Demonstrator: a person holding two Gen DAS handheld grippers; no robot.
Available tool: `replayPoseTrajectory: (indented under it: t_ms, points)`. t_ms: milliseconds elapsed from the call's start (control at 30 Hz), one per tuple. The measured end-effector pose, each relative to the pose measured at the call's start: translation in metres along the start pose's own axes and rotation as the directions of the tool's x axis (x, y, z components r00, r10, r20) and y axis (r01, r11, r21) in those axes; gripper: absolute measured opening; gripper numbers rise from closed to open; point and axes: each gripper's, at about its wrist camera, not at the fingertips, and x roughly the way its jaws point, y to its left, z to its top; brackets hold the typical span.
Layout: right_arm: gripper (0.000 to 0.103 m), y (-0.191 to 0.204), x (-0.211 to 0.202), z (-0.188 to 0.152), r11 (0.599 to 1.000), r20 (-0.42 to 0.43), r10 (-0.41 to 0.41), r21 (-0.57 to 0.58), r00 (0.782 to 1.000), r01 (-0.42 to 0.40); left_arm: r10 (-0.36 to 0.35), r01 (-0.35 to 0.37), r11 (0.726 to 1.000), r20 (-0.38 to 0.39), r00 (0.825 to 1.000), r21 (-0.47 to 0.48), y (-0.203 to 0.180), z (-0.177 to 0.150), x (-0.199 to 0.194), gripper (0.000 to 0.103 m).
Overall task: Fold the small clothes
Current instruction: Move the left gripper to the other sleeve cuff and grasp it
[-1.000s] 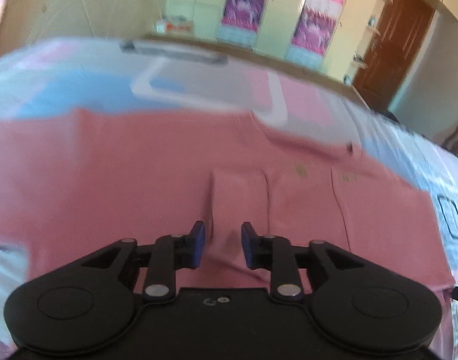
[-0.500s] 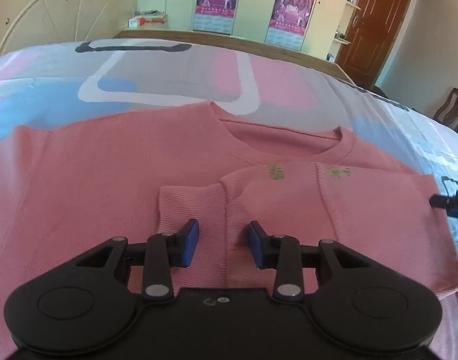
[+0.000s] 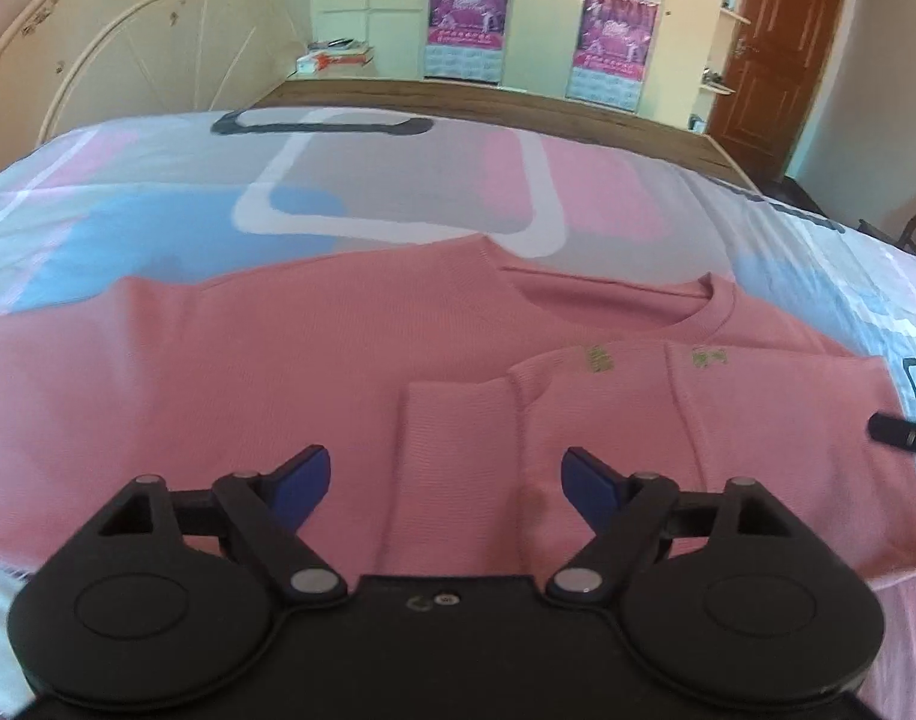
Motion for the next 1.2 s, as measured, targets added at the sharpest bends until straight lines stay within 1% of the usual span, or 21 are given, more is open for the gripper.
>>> replayPoseTrajectory:
  t_ms: [133,300,433,533,633,667,767,833,967,1067,1200]
  points:
    - [0.035,0.047,-0.01,-0.019,0.994,-0.02,0.094,-0.063,0.995,-0.095,0.035,-0.034,0.998,0.012,0.999,-0.055,0.031,-0.007,-0.021,0.084]
    - [0.036,0.092,-0.008,-0.034,0.983,-0.055,0.148,-0.096,0.987,-0.153,0.075,-0.072,0.99,0.019,0.997,-0.12,0.069,-0.018,-0.041,0.084]
    - [0.036,0.123,-0.002,-0.042,0.977,-0.069,0.151,-0.145,0.986,-0.159,0.094,-0.092,0.982,0.004,0.996,-0.166,0.091,-0.025,-0.047,0.084]
    - [0.036,0.137,0.008,-0.047,0.976,-0.079,0.141,-0.155,0.987,-0.152,0.101,-0.099,0.979,0.0,0.995,-0.176,0.098,-0.029,-0.049,0.083]
    - [0.036,0.148,0.025,-0.051,0.975,-0.138,0.095,-0.187,0.986,-0.12,0.092,-0.093,0.979,-0.011,0.996,-0.182,0.103,-0.032,-0.049,0.083]
    - [0.037,0.15,0.026,-0.053,0.975,-0.14,0.081,-0.193,0.987,-0.108,0.087,-0.088,0.979,-0.013,0.996,-0.183,0.105,-0.033,-0.049,0.083]
    - [0.037,0.153,0.02,-0.05,0.977,-0.128,0.11,-0.166,0.986,-0.13,0.086,-0.087,0.98,-0.011,0.996,-0.179,0.112,-0.033,-0.048,0.083]
    - [0.038,0.162,0.017,-0.048,0.976,-0.115,0.116,-0.172,0.987,-0.135,0.084,-0.085,0.979,-0.014,0.996,-0.187,0.119,-0.033,-0.047,0.083]
    - [0.039,0.184,0.018,-0.049,0.97,-0.114,0.136,-0.185,0.984,-0.155,0.089,-0.091,0.975,-0.017,0.996,-0.203,0.136,-0.034,-0.048,0.083]
    - [0.04,0.201,0.022,-0.05,0.965,-0.125,0.159,-0.187,0.979,-0.181,0.1,-0.102,0.972,-0.019,0.995,-0.214,0.153,-0.036,-0.049,0.083]
    - [0.04,0.227,0.027,-0.053,0.956,-0.129,0.181,-0.211,0.975,-0.205,0.119,-0.121,0.959,-0.027,0.993,-0.254,0.185,-0.04,-0.052,0.083]
